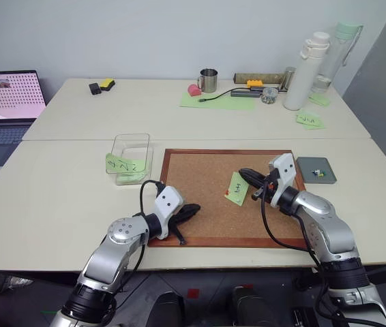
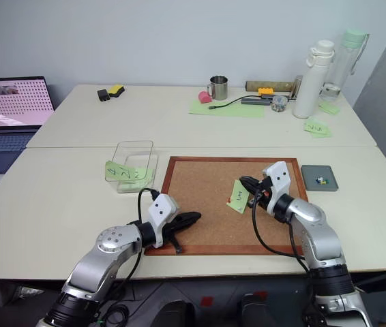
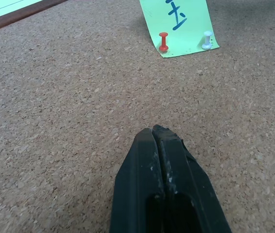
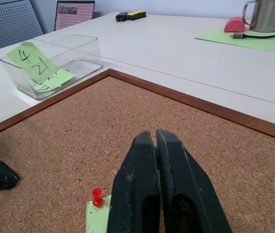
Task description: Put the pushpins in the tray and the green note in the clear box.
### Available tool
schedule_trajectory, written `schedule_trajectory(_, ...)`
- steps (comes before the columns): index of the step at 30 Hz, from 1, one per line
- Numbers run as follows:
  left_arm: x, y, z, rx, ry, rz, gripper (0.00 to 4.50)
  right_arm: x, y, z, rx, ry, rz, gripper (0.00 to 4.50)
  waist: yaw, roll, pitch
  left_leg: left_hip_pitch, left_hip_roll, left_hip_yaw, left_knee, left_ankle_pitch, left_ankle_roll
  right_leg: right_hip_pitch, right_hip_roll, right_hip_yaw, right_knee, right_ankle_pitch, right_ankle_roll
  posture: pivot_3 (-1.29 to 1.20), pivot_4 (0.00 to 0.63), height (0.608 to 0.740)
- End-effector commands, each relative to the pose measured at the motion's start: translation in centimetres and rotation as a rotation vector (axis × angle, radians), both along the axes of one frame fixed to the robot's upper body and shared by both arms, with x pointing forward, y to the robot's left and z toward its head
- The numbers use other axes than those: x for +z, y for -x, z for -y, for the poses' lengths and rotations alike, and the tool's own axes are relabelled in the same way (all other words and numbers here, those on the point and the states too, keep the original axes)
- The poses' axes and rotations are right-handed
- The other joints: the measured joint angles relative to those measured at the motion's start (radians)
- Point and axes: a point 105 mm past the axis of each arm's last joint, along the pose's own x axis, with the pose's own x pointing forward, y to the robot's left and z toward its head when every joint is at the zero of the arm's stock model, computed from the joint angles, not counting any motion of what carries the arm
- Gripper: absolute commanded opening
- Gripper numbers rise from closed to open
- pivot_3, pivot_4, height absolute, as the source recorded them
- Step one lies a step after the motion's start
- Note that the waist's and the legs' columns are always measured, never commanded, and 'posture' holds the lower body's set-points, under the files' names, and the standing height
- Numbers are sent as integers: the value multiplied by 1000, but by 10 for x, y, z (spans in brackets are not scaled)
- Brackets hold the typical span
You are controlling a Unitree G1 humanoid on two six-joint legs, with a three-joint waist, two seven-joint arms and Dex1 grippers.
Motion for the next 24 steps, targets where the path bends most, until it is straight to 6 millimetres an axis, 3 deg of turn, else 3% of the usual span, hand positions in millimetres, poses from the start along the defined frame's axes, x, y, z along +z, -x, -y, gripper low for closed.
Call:
schedule_trajectory(1, -34, 10, -13, 40, -83, -136, 0, 25, 5, 4, -6, -88, 36, 61, 0, 0, 0, 0, 0, 0, 0, 0, 0, 0, 0, 0, 0, 0, 0, 0, 150, 740)
schedule_trajectory(9, -34, 9, -13, 37, -87, -140, 0, 34, 6, 11, -41, -278, -88, 61, 0, 0, 0, 0, 1, -1, 0, 0, 0, 0, 0, 0, 0, 0, 0, 0, 150, 740)
schedule_trajectory(15, -34, 10, -13, 34, -90, -143, 0, 38, 2, 20, -92, -289, -83, 61, 0, 0, 0, 0, 1, 0, 0, 0, 0, 0, 0, 0, 0, 0, 0, 0, 150, 740)
schedule_trajectory(18, -33, 10, -13, 34, -92, -140, 0, 38, -4, 45, -216, -218, -48, 61, 0, 0, 0, 0, 1, 0, 0, 0, 0, 0, 0, 0, 0, 0, 0, 0, 150, 740)
schedule_trajectory(24, -31, 11, -13, 27, -87, -135, 0, 35, -15, 128, -548, 45, 23, 61, 0, 0, 0, -1, 0, 0, -1, 0, 0, 0, -1, 0, -2, -1, 0, 0, 150, 740)
